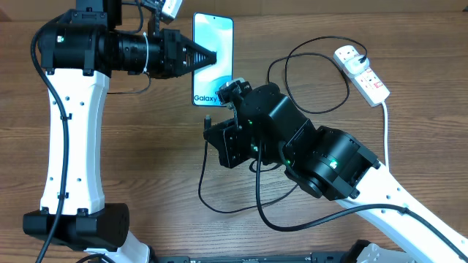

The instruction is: Plug charger to phone and switch on socket

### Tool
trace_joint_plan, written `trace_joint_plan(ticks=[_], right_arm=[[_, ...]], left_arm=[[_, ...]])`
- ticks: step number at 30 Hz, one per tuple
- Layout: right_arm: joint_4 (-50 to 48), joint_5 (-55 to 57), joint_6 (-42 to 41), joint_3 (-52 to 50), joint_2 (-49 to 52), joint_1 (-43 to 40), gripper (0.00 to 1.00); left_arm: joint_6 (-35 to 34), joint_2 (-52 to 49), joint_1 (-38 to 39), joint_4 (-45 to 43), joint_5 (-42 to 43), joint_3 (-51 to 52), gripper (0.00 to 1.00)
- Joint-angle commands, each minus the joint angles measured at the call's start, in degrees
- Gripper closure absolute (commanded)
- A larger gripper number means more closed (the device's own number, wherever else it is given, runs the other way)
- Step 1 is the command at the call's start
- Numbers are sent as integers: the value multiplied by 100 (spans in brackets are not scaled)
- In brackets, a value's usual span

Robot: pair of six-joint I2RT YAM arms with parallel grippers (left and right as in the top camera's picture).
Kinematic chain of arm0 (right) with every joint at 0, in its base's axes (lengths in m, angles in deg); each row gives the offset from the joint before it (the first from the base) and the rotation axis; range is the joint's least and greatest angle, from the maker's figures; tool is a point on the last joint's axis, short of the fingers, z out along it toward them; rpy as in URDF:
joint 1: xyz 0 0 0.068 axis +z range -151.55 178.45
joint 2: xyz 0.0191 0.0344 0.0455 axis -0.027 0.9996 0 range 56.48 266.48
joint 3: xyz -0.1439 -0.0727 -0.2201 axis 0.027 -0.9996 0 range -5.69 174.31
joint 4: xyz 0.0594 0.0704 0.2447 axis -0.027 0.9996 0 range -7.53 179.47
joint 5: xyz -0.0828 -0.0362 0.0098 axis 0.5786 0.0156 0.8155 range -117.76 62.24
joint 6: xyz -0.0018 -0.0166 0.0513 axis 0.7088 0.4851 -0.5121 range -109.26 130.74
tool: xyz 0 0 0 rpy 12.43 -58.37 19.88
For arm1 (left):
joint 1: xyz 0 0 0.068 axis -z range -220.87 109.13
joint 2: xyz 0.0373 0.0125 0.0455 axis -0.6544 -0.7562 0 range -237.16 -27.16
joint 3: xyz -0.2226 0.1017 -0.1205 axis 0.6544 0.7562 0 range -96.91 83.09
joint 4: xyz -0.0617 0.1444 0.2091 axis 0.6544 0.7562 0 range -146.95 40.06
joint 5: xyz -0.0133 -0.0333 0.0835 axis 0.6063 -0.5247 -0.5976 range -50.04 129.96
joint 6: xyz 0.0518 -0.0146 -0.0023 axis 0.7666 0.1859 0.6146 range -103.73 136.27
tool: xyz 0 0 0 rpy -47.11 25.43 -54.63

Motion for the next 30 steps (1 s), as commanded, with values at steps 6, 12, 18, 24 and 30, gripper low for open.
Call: trace_joint_plan(ticks=[6, 12, 18, 24, 30], right_arm=[[-50, 223, -13, 76, -57, -79, 96], [-55, 249, -15, 76, -57, -125, 96], [-66, 269, -13, 76, -57, -125, 96], [-120, 269, -11, 76, -57, -127, 96], [-55, 409, -11, 76, -57, -127, 96]], left_arm=[[234, 24, -15, 7, 356, -22, 96], [256, 24, -15, 9, 498, -22, 96], [348, 24, -15, 57, 498, -22, 96], [387, 24, -15, 87, 498, -22, 96], [535, 24, -15, 92, 629, -22, 96]])
